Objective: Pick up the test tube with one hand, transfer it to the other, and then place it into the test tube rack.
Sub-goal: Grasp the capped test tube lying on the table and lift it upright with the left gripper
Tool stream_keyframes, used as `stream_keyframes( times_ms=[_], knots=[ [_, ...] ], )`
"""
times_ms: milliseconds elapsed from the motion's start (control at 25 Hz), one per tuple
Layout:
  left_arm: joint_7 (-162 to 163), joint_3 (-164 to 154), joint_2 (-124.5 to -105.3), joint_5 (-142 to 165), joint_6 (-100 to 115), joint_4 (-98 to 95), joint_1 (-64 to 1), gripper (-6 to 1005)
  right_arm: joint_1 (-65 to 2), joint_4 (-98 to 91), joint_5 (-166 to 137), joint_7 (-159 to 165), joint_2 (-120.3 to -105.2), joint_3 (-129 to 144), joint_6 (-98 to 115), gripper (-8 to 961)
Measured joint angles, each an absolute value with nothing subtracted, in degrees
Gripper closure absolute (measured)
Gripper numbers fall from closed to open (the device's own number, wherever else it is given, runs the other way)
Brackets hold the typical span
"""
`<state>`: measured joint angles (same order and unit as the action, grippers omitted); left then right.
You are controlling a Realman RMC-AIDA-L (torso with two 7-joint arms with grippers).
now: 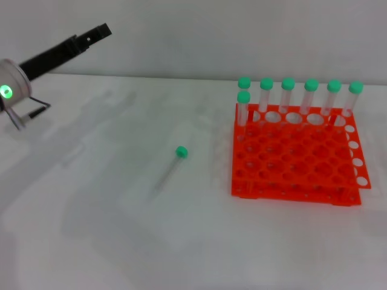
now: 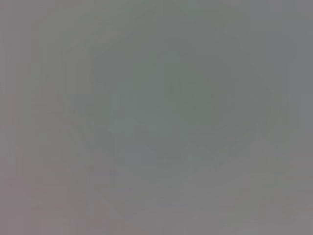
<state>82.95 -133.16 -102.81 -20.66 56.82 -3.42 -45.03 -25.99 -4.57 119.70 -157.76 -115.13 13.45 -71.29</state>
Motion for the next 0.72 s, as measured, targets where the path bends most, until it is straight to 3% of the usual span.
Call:
stream_keyframes(
  times_ms=[120, 360, 720],
  knots=[
    [95.35, -134.18, -101.26, -10.75, 63.15, 4.92, -49.87, 133, -25.97, -4.57, 119.70, -157.76, -115.13, 13.45, -71.23, 123],
    [111.82, -152.18, -100.00, -8.09, 74.21, 15.00, -56.85, 134, -26.08, -4.57, 119.70, -157.76, -115.19, 13.45, -71.19, 123],
    [131.95, -163.48, -101.15, 7.78, 84.52, 27.46, -66.30, 135, -26.66, -4.49, 119.69, -157.77, -115.22, 13.78, -71.19, 123]
  ],
)
